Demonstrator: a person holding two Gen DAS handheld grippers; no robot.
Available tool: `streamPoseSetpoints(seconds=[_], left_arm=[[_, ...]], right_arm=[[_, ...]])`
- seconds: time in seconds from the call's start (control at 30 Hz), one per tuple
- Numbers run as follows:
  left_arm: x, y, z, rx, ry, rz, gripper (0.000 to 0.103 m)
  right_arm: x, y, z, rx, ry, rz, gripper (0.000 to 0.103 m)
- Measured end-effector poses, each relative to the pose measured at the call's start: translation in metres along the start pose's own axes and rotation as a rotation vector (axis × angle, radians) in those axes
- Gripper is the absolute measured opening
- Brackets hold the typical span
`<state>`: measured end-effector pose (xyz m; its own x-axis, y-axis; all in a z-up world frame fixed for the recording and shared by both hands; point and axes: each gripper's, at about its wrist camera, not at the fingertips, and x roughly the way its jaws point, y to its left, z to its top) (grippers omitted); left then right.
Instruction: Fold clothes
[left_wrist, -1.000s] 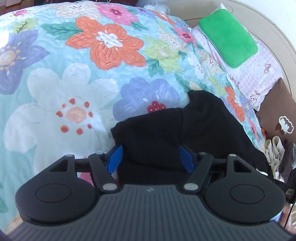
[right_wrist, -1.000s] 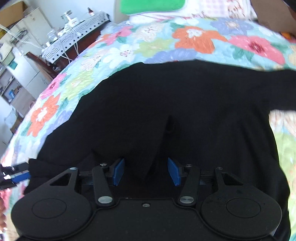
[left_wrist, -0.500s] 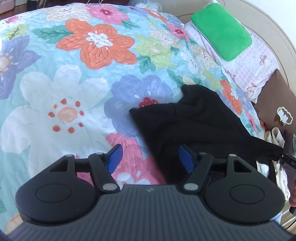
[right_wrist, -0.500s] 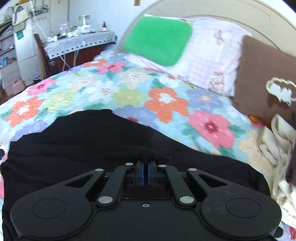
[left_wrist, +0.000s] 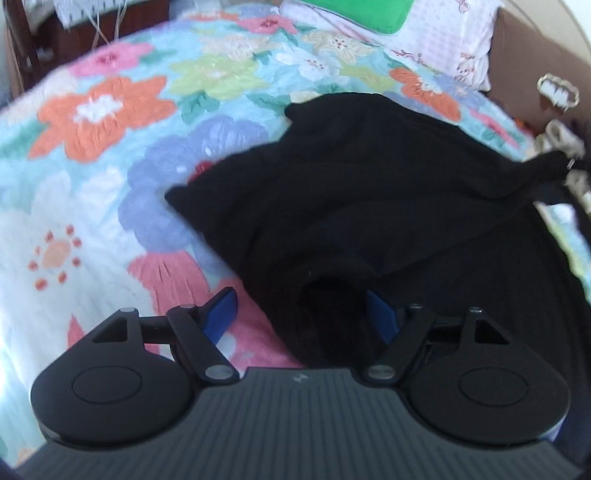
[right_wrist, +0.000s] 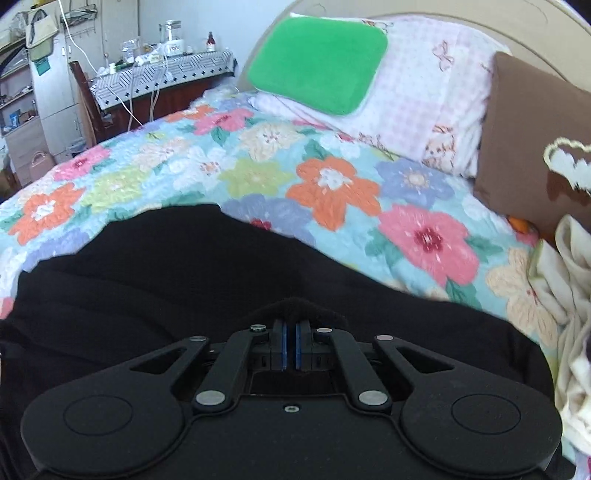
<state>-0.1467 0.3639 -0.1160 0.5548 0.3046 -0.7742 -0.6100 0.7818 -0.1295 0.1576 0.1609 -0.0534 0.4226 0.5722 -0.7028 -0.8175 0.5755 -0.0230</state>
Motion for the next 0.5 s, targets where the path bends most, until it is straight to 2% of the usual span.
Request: streamPoseSetpoints(seconds=[0.03, 0.07, 0.1, 0.13, 0.2, 0.27, 0.3, 0.37, 0.43, 0.5], left_arm=[[0.001, -0.001, 0.0, 0.0, -0.016, 0.059, 0.058], [0.001, -0.003, 0.001, -0.001, -0.032, 0.119, 0.05], [0.001, -0.003, 0.001, -0.008, -0.046, 0.168, 0.024], [-0.004, 0.001, 0.0, -0.047, -0.043, 0.17, 0.011], [-0.018, 0.004, -0.009, -0.073, -0.049, 0.203, 0.005], [-0.033, 0.007, -0.018, -0.099, -0.054, 0.237, 0.003], [-0.039, 0.009, -0.022, -0.115, -0.052, 0.247, 0.003], [-0.037, 0.019, -0.024, -0.163, -0.004, 0.189, 0.003], [-0.033, 0.022, -0.022, -0.155, 0.007, 0.178, 0.004], [-0.032, 0.02, -0.022, -0.148, 0.015, 0.186, 0.004]], right_arm=[[0.0, 0.001, 0.006, -0.004, -0.004, 0.006, 0.004], [0.001, 0.003, 0.013, -0.008, -0.007, 0.01, 0.004], [0.002, 0.005, 0.021, -0.015, -0.01, 0.011, 0.004], [0.001, 0.007, 0.028, -0.024, -0.022, 0.012, 0.004], [-0.007, 0.011, 0.039, -0.037, -0.08, 0.024, 0.004], [-0.019, 0.007, 0.037, -0.01, -0.172, 0.077, 0.004], [-0.015, 0.004, 0.03, -0.004, -0.167, 0.082, 0.004], [0.005, -0.003, 0.014, 0.009, -0.087, 0.054, 0.004], [0.034, -0.008, -0.007, -0.013, 0.047, 0.003, 0.004], [0.052, -0.007, -0.025, -0.07, 0.12, -0.048, 0.004]])
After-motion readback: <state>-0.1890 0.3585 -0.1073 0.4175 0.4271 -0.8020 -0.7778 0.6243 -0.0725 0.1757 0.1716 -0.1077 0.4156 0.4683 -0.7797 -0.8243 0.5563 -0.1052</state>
